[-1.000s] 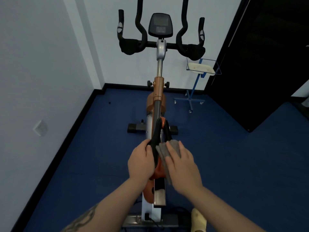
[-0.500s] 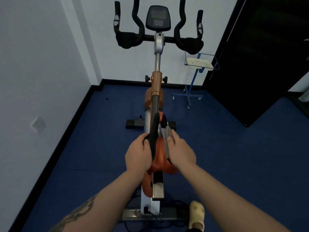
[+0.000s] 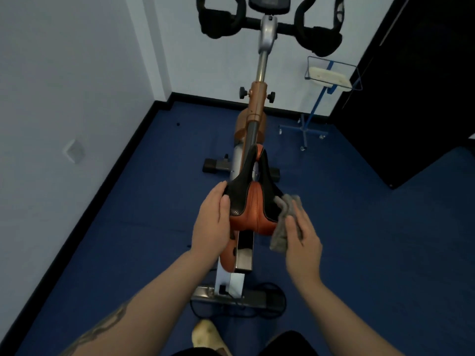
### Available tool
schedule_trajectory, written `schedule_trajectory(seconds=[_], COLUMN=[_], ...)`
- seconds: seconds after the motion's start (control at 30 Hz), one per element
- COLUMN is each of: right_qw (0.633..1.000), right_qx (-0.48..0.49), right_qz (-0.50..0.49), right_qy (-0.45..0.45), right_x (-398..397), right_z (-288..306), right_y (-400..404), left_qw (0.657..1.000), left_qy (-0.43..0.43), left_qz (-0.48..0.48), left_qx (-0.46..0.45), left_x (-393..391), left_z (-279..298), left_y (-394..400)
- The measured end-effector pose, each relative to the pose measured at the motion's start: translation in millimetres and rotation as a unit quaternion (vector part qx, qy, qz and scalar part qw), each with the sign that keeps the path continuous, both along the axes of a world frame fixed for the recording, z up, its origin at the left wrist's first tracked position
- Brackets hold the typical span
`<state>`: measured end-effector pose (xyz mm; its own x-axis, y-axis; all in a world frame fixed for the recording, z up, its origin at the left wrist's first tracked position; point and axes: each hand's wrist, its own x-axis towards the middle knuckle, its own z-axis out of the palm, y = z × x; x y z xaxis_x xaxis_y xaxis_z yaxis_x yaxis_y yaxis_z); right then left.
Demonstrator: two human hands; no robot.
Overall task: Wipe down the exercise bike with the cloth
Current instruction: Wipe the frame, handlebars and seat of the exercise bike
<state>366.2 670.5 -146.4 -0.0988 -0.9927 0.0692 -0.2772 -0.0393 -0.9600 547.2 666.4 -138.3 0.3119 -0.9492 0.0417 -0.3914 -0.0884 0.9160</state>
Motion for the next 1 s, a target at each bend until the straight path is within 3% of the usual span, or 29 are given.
schedule_trajectory(seconds=[0.13,0.27,0.4,0.5,0.67,0.83,1.0], right_qw=[0.995,0.992,0.986,0.971,0.849,0.735,0.757], right_qx=[0.090,0.123,0.128,0.046,-0.143,-0.103,-0.064], right_qz=[-0.048,-0.035,0.060,0.171,0.400,0.545,0.536], right_qy=[-0.002,0.017,0.092,0.160,0.313,0.389,0.368], right_x=[-4.4,10.1,24.8,24.4,11.0,5.3,14.0], right_z=[-21.5,-34.2,-52.3,-59.3,-71.1,-64.8,-67.7], right_y=[25.9,38.1,34.6,20.9,-9.8,-56.7,-57.0], left_qw=[0.997,0.990,0.981,0.970,0.969,0.974,0.978], left_qy=[0.021,0.016,0.085,0.162,0.176,0.147,0.146], left_qz=[0.064,0.031,0.004,-0.031,-0.030,-0.016,0.019], left_qx=[0.041,0.135,0.172,0.177,0.171,0.172,0.147], left_x=[-9.0,-21.2,-34.7,-43.0,-46.6,-51.3,-58.8], left_z=[-31.3,-62.5,-77.8,-84.3,-97.7,-104.5,-102.4], left_y=[56.0,94.5,100.0,100.4,106.2,97.1,75.7])
